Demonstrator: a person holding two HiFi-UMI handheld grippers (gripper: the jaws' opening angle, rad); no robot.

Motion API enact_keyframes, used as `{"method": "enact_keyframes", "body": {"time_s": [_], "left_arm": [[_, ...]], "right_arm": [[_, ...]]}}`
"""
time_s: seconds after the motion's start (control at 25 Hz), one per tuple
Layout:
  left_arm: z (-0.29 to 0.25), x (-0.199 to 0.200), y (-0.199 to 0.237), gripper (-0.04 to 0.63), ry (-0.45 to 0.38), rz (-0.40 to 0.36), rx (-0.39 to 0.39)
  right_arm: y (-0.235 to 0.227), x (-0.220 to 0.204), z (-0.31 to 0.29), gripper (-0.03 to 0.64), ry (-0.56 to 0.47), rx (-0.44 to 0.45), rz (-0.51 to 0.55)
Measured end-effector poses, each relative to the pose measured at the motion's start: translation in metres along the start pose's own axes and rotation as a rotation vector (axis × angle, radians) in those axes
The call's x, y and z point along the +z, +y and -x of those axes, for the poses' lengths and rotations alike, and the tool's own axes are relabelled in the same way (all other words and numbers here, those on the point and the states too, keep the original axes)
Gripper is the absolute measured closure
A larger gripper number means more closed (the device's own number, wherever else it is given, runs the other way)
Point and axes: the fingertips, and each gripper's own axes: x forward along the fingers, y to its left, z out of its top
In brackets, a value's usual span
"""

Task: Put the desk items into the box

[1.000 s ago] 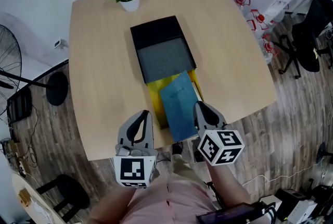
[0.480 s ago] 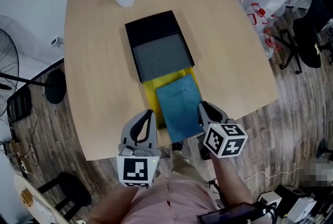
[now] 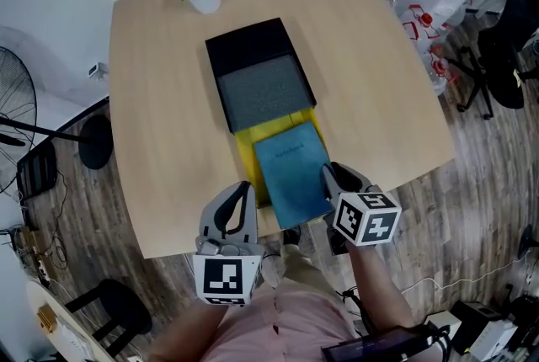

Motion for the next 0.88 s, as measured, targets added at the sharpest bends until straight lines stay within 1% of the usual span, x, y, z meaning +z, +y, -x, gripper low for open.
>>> {"method": "enact_keyframes", "body": {"time_s": [0.12, 0.2, 0.24, 0.4, 0.52, 0.64, 0.88], "left_arm": [[0.005, 0.002, -0.003, 0.58, -0.006, -0.004, 0.005], [0.009, 0.003, -0.003, 0.58, -0.01, -0.02, 0.005], [0.011, 0.004, -0.003, 0.58, -0.014, -0.029, 0.006], [0.019, 0.011, -0.004, 0.58, -0.038, -0.029, 0.028], [0.024, 0.017, -0.007, 0.578, -0.06, -0.011, 0.043], [0.029, 0.02, -0.01, 0.58, -0.073, -0.04, 0.041], [0.04, 0.034, -0.027, 0.58, -0.115, -0.067, 0.037]], "right_arm": [[0.001, 0.0, 0.0, 0.505, 0.007, 0.014, 0.01], [0.002, 0.002, 0.001, 0.471, -0.002, 0.017, 0.018], [0.001, 0.004, 0.001, 0.465, -0.009, 0.017, 0.02], [-0.002, 0.013, 0.007, 0.463, -0.049, 0.013, 0.017], [-0.002, 0.023, 0.014, 0.464, -0.082, 0.016, 0.032], [0.001, 0.034, 0.022, 0.465, -0.115, 0.021, 0.049], [0.008, 0.051, 0.049, 0.471, -0.18, 0.036, 0.082]]}}
